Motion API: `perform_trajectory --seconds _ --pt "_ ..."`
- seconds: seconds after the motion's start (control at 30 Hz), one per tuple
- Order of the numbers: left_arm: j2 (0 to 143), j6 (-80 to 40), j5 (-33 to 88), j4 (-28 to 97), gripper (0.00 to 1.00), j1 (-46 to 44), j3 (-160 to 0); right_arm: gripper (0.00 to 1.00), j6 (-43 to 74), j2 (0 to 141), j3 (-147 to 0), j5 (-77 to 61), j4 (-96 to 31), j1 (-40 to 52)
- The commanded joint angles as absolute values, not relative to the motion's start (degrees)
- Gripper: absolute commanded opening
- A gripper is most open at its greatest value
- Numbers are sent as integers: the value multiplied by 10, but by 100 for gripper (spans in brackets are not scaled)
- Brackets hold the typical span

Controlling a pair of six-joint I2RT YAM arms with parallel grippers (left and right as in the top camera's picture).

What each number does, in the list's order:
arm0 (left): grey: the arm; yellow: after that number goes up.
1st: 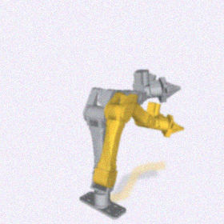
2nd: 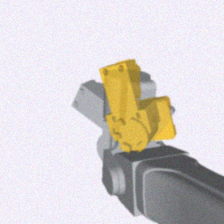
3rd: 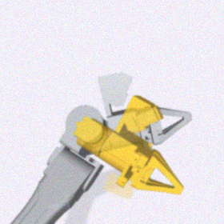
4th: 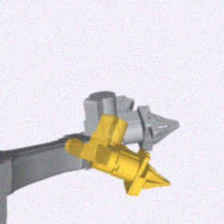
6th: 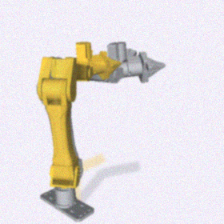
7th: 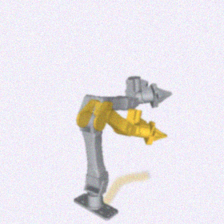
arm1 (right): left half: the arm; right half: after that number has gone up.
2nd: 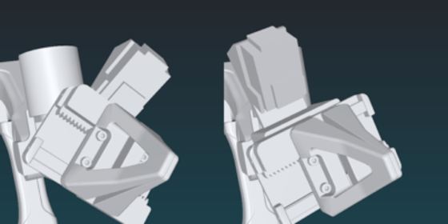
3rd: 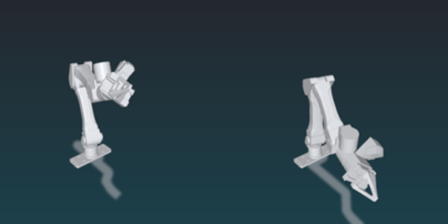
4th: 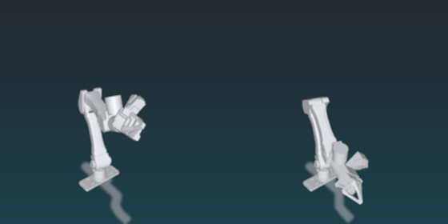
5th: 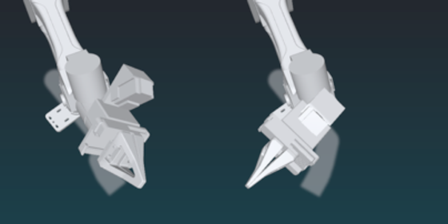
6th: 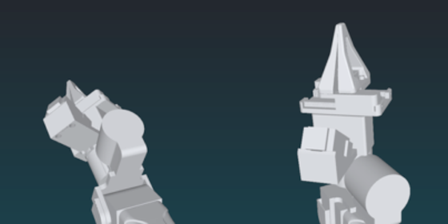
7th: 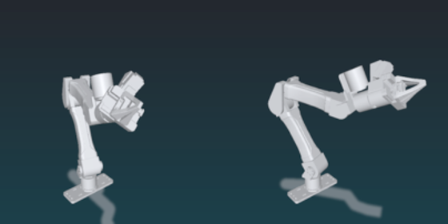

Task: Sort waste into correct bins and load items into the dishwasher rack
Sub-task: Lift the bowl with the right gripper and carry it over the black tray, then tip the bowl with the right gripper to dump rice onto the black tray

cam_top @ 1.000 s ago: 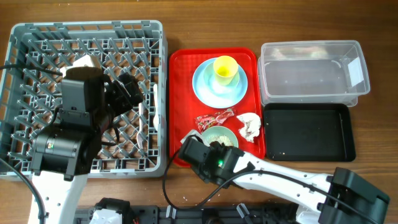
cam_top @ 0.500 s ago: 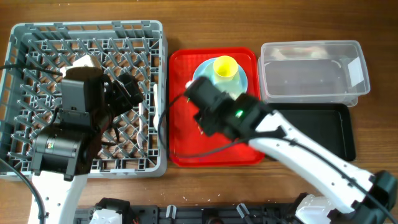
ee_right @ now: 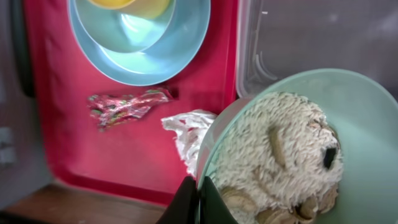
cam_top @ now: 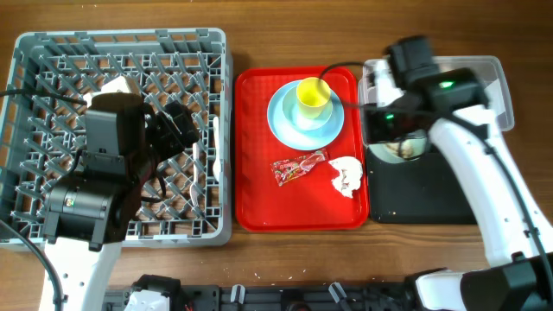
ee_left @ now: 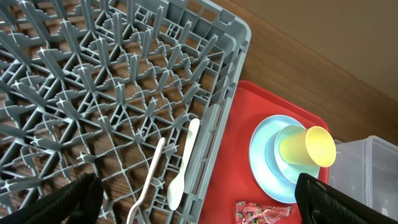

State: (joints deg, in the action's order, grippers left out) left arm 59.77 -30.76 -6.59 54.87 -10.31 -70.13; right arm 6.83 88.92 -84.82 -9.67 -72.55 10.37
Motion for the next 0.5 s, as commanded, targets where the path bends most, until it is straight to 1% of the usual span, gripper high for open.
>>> perform_trajectory --seconds 0.0,0.23,0.47 --pt "597 -307 -70 547 100 -98 -705 4 3 874 -858 -246 -737 27" --pt "597 -307 -70 547 100 -98 -705 4 -89 871 -830 -385 -754 -92" --pt "597 -307 -70 547 100 -98 -705 4 -170 871 -776 -517 -759 -167"
